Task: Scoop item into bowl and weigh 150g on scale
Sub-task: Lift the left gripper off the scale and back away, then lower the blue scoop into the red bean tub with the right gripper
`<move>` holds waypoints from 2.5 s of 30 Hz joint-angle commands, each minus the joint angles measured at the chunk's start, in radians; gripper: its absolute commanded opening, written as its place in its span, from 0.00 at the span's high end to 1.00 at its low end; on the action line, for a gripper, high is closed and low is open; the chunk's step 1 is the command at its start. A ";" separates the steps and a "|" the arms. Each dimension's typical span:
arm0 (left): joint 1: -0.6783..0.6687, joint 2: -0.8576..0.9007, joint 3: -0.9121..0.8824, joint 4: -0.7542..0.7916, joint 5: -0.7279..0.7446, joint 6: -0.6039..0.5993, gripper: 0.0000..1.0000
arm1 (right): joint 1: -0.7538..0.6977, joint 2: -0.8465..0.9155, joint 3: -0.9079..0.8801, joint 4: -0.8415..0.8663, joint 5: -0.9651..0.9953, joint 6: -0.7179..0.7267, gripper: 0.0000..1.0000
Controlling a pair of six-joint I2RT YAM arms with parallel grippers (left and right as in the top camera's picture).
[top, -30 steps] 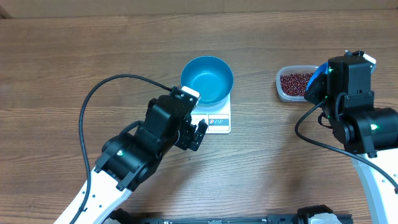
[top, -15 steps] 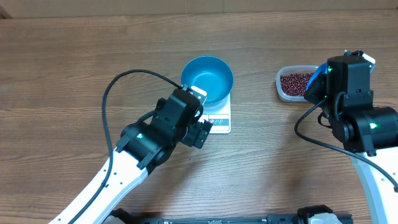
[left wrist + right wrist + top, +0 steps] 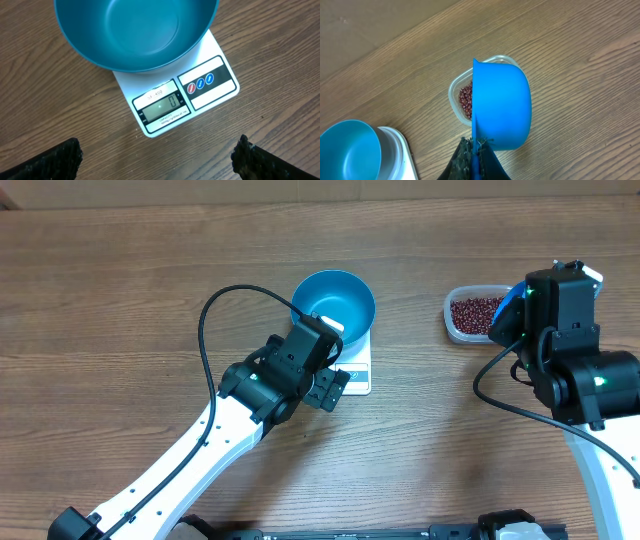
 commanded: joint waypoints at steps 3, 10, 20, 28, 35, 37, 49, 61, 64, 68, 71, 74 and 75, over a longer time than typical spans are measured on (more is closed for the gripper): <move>0.003 -0.011 0.052 -0.013 -0.006 0.020 0.00 | -0.006 0.001 0.027 0.006 0.000 0.005 0.96; 0.003 -0.012 0.138 -0.003 -0.011 0.019 0.00 | -0.006 0.001 0.027 0.006 -0.001 0.006 0.96; 0.006 -0.017 0.143 -0.062 -0.010 0.017 0.00 | -0.006 0.001 0.027 0.003 -0.001 0.006 0.96; 0.074 -0.055 0.143 -0.065 0.013 -0.096 0.00 | -0.006 0.001 0.027 0.001 -0.001 0.006 0.96; 0.097 -0.060 0.143 -0.065 0.021 -0.097 0.01 | -0.006 0.001 0.027 0.002 -0.001 0.006 0.96; 0.095 -0.060 0.143 -0.064 0.032 -0.105 0.01 | -0.006 0.001 0.027 0.003 -0.001 0.006 0.96; 0.095 -0.060 0.143 -0.066 0.040 -0.105 0.00 | -0.006 0.050 0.027 0.003 -0.001 -0.053 0.96; 0.095 -0.060 0.143 -0.079 0.037 -0.098 0.01 | -0.008 0.314 0.160 0.044 0.034 -0.353 0.96; 0.095 -0.060 0.143 -0.076 0.036 -0.079 0.00 | -0.008 0.372 0.188 0.043 0.095 -0.431 0.96; 0.095 -0.060 0.143 -0.077 0.036 -0.069 0.01 | -0.008 0.427 0.188 0.034 0.179 -0.486 0.96; 0.095 -0.060 0.143 -0.077 0.036 -0.066 0.01 | -0.008 0.459 0.188 0.023 0.180 -0.502 0.96; 0.095 -0.060 0.143 -0.075 0.036 -0.047 0.01 | -0.008 0.486 0.186 0.014 0.180 -0.500 0.96; 0.096 -0.060 0.143 -0.075 0.036 -0.047 0.00 | -0.008 0.493 0.186 0.012 0.180 -0.500 0.96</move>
